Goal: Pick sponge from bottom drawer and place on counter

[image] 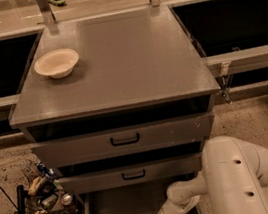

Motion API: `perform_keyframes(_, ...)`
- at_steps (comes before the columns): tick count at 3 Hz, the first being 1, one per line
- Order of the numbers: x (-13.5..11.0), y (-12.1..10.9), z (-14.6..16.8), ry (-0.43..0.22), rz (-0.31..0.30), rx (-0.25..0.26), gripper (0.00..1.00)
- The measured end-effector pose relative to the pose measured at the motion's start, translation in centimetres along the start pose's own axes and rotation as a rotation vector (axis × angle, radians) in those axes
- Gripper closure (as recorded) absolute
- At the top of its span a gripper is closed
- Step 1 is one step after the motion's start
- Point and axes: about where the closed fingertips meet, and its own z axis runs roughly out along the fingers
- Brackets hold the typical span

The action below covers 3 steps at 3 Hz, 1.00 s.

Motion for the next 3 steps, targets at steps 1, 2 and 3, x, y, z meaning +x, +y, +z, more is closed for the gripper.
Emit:
perform_keyframes(1, 1.1, -0.2, -2.4, -0.080, 0.031, 0.001, 0.00)
perform_keyframes(2, 2.4, -1.9, -7.6, -0.141, 0.073, 0.059, 0.00)
perform_keyframes(3, 5.0, -4.5, -14.8, -0.178, 0.149, 0.163, 0.00)
